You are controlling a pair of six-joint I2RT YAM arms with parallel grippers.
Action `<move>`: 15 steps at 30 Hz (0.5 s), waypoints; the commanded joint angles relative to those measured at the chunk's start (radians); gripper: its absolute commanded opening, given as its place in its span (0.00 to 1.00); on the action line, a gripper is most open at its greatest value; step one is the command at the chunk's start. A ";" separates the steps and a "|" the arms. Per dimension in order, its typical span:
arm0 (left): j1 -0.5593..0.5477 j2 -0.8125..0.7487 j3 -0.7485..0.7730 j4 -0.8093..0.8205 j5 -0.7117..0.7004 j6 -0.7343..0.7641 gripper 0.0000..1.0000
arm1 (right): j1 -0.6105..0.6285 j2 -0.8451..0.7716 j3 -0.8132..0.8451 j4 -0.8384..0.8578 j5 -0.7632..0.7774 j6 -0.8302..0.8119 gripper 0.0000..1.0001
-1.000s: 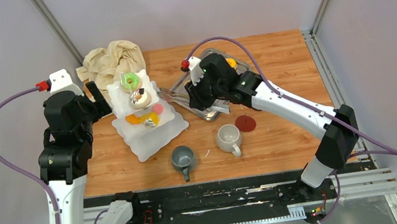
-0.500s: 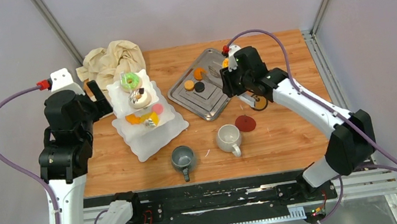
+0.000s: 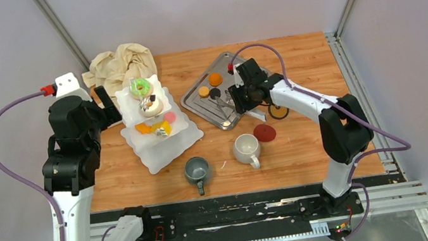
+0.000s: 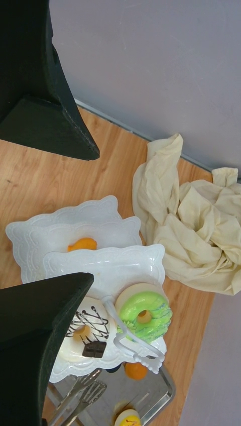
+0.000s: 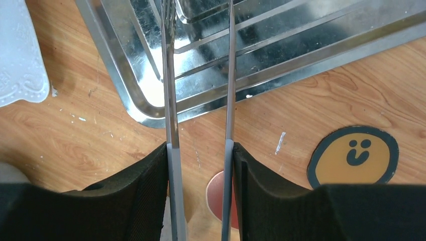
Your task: Serve the afternoon tea
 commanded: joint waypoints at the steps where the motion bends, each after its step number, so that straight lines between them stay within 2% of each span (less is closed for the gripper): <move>1: -0.006 0.006 0.010 0.030 -0.009 0.001 0.87 | -0.004 0.033 0.067 0.005 -0.009 -0.016 0.46; 15: -0.006 -0.001 -0.016 0.038 -0.024 0.010 0.87 | -0.004 0.132 0.144 0.027 -0.045 -0.017 0.48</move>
